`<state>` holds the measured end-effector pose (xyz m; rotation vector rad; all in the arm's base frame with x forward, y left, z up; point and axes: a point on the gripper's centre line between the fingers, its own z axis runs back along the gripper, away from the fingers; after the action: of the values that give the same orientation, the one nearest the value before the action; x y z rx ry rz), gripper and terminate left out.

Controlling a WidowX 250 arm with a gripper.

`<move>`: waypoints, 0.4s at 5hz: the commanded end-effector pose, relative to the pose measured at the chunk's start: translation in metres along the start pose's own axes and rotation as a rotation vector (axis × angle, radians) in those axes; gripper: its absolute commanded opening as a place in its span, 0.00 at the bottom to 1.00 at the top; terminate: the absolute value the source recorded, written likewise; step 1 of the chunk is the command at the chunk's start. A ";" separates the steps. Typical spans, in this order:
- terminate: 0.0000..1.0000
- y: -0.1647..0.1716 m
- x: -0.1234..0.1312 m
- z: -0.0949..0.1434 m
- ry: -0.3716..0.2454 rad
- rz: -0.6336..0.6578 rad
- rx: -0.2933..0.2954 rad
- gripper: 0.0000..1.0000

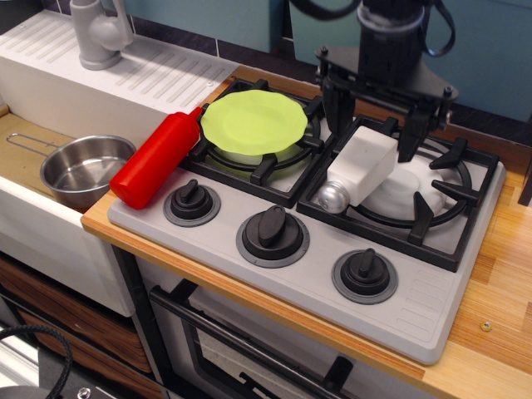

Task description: Put saltcontainer on plate and ketchupbottle in pot or pan in sink

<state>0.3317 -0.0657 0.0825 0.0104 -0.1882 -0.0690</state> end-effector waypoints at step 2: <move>0.00 0.014 0.007 -0.012 -0.131 -0.029 0.016 1.00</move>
<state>0.3351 -0.0535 0.0562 0.0259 -0.2734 -0.1016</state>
